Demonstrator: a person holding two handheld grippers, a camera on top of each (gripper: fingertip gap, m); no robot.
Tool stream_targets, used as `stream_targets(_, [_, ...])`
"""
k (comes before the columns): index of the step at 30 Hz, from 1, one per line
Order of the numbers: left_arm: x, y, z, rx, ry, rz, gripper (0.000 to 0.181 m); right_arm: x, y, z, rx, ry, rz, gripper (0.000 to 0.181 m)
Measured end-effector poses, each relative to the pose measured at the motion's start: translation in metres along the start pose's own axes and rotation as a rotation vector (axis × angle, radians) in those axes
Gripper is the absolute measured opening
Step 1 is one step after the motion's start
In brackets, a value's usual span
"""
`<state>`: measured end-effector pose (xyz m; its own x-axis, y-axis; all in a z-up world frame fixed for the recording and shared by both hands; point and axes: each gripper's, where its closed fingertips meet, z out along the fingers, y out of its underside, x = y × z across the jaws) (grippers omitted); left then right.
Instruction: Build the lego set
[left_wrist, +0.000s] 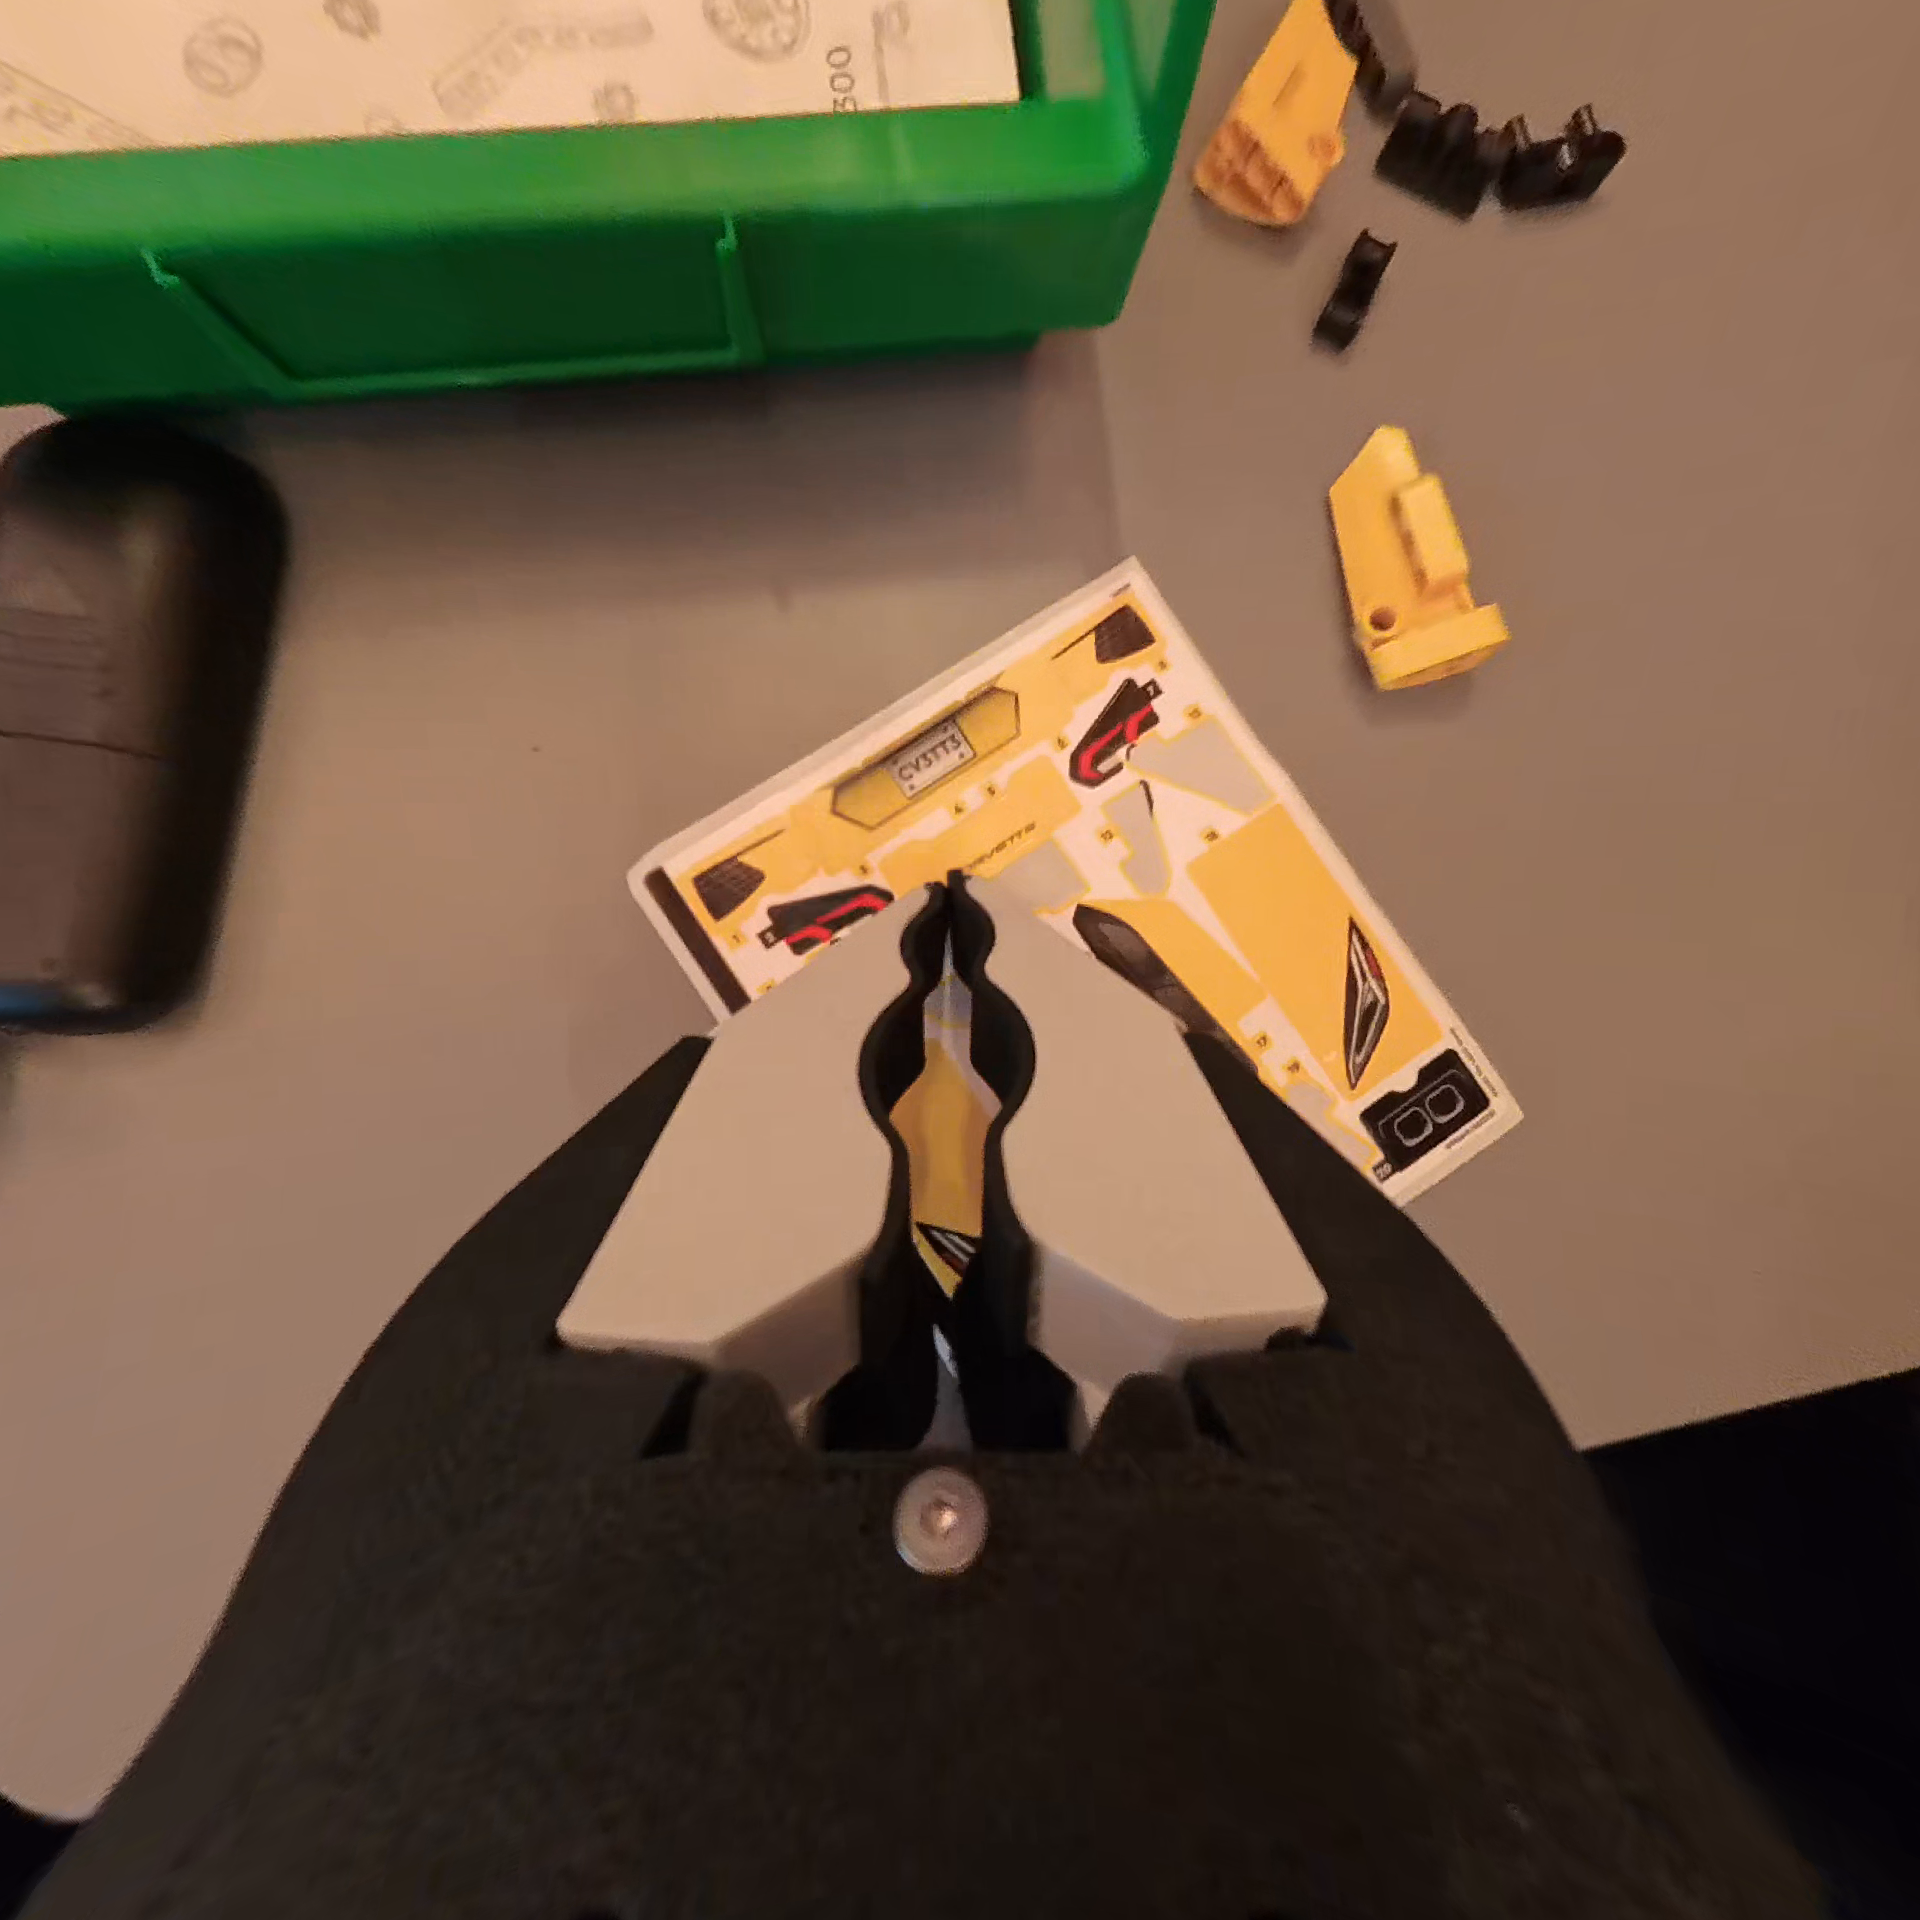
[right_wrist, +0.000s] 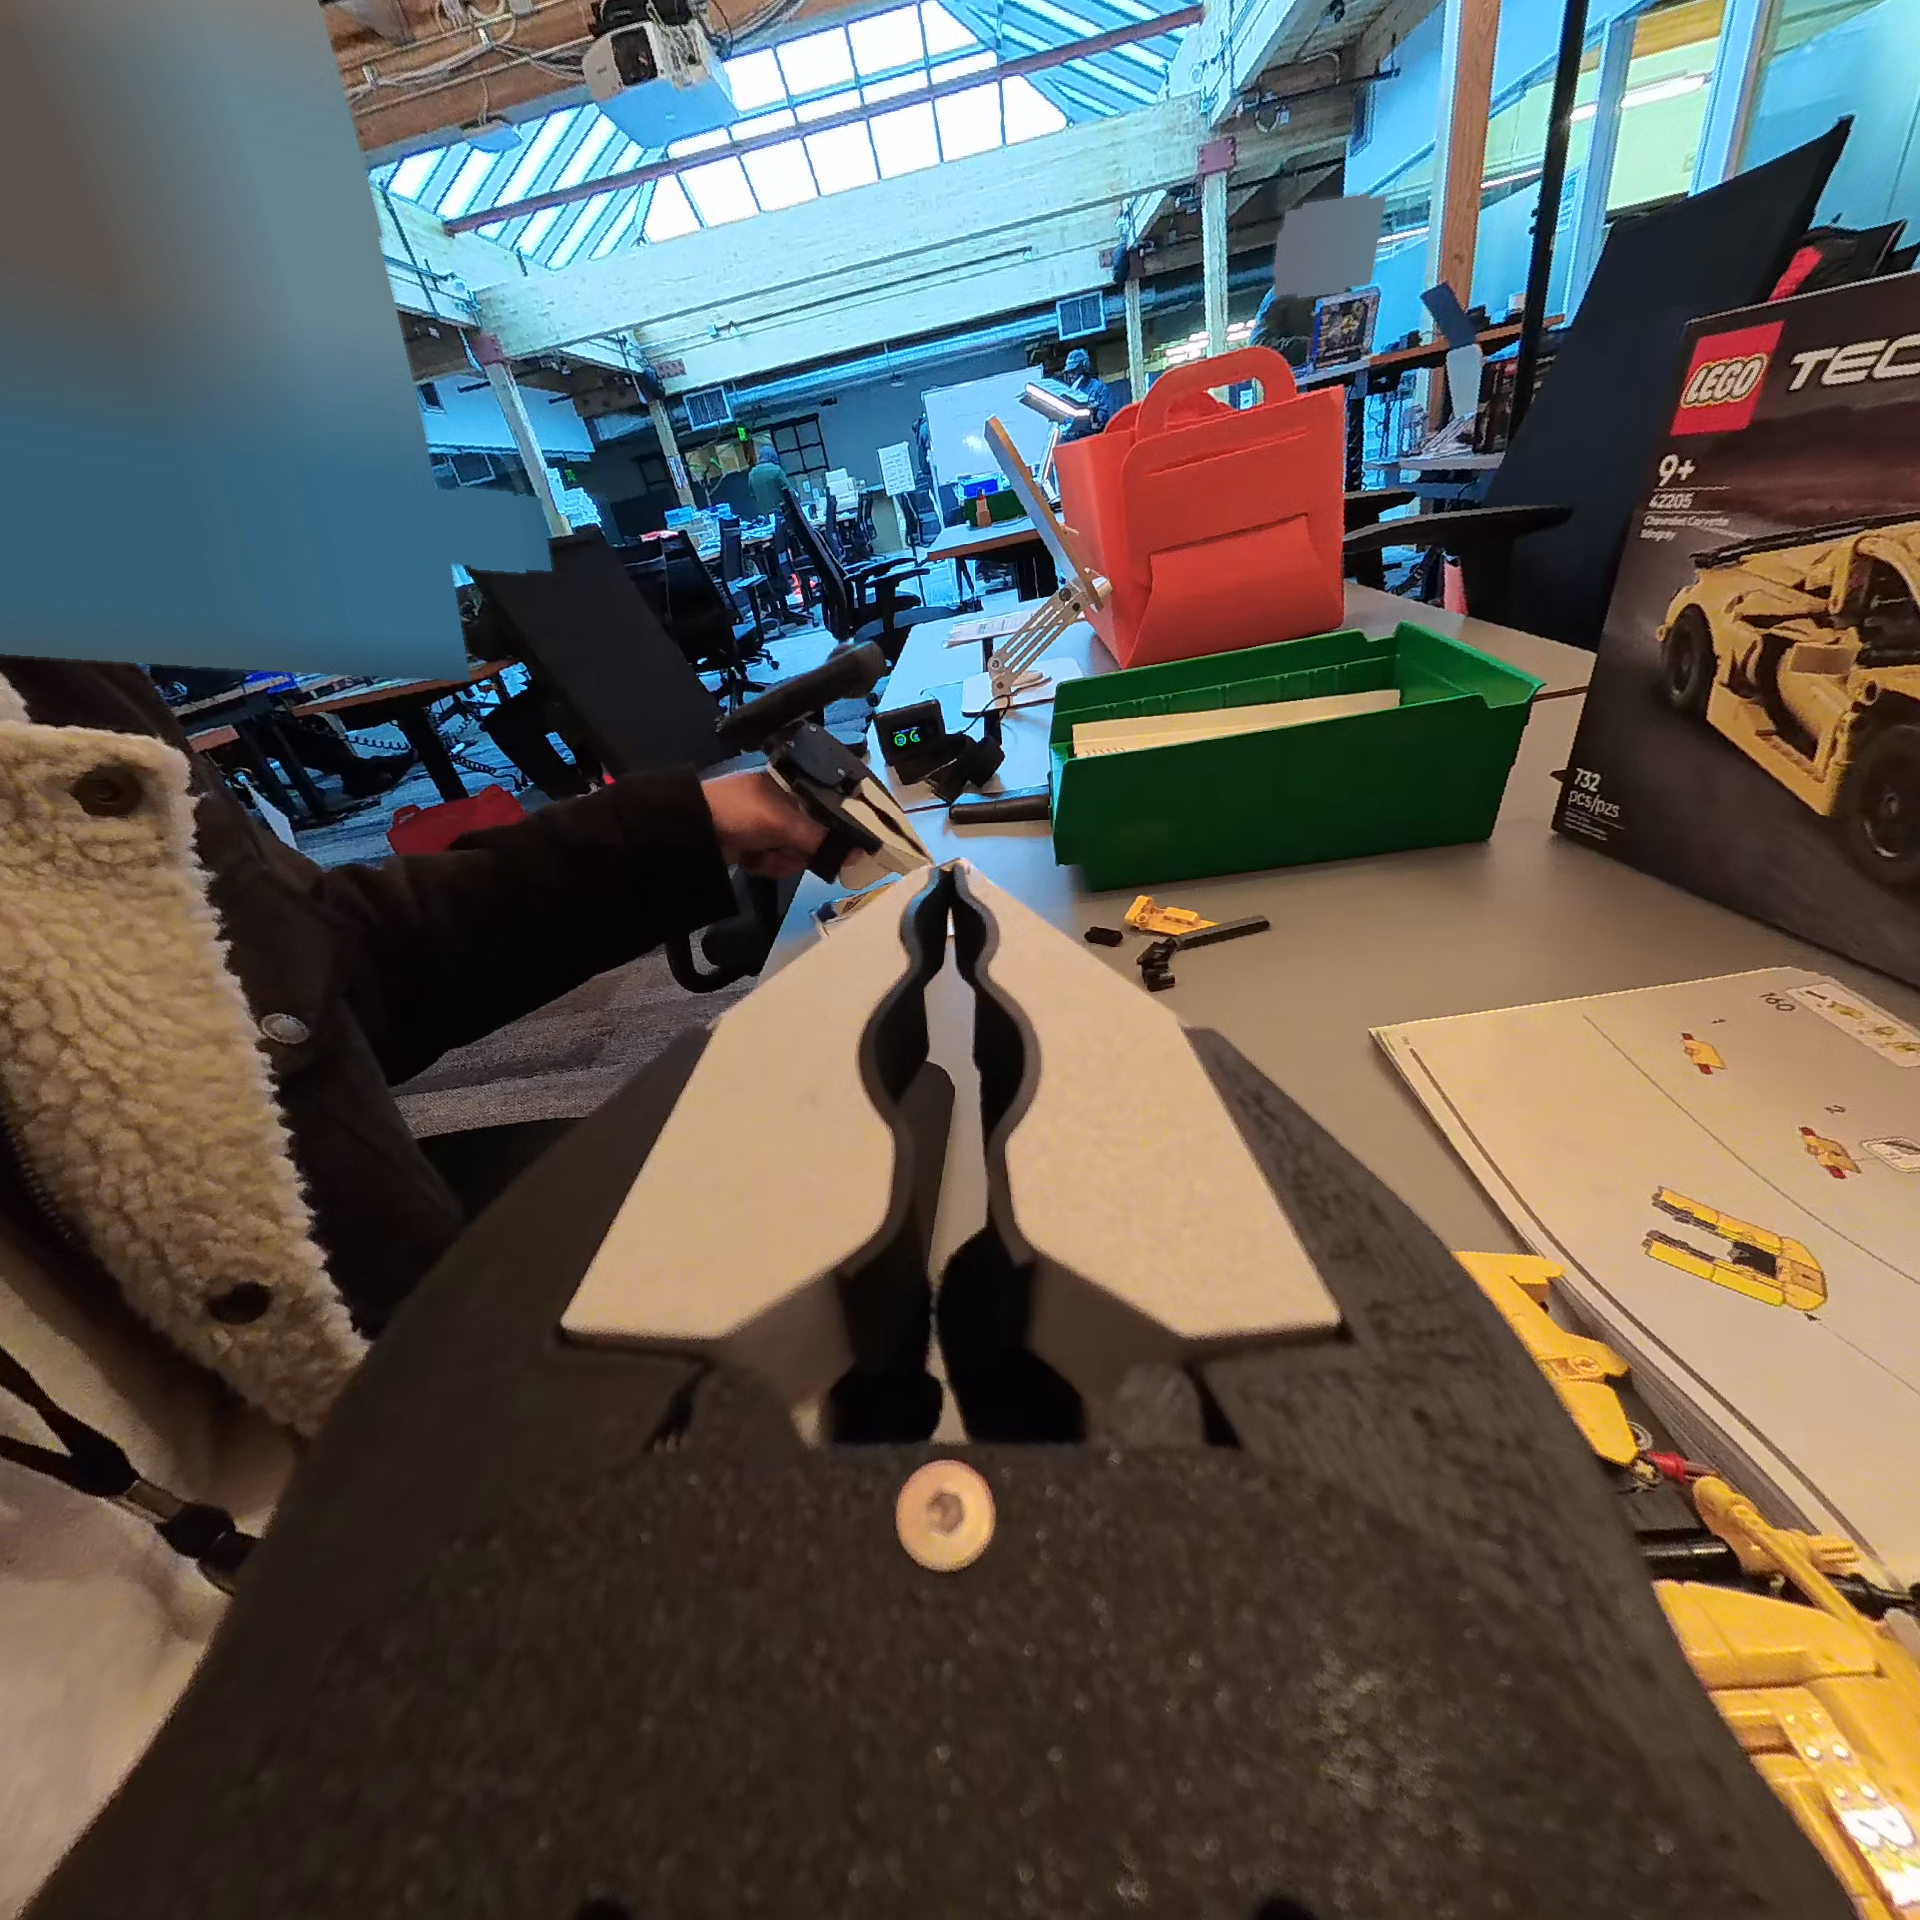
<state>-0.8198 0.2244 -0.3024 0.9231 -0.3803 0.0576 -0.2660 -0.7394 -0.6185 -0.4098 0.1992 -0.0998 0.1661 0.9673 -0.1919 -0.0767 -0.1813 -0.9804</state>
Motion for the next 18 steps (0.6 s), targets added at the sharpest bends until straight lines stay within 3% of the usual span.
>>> stream_targets(5, [-0.009,0.000,-0.001,-0.005,-0.019,-0.021,0.000,-0.002,0.000,0.001,-0.004,-0.009,0.005,0.000])
stream_targets(9, [-0.014,-0.013,-0.011,0.076,-0.006,-0.066,0.000,-0.002,0.000,-0.001,-0.001,-0.007,0.012,0.000])
stream_targets(18, [-0.016,0.000,-0.001,0.029,-0.018,-0.060,0.000,-0.004,0.000,0.000,-0.010,-0.014,0.014,0.000])
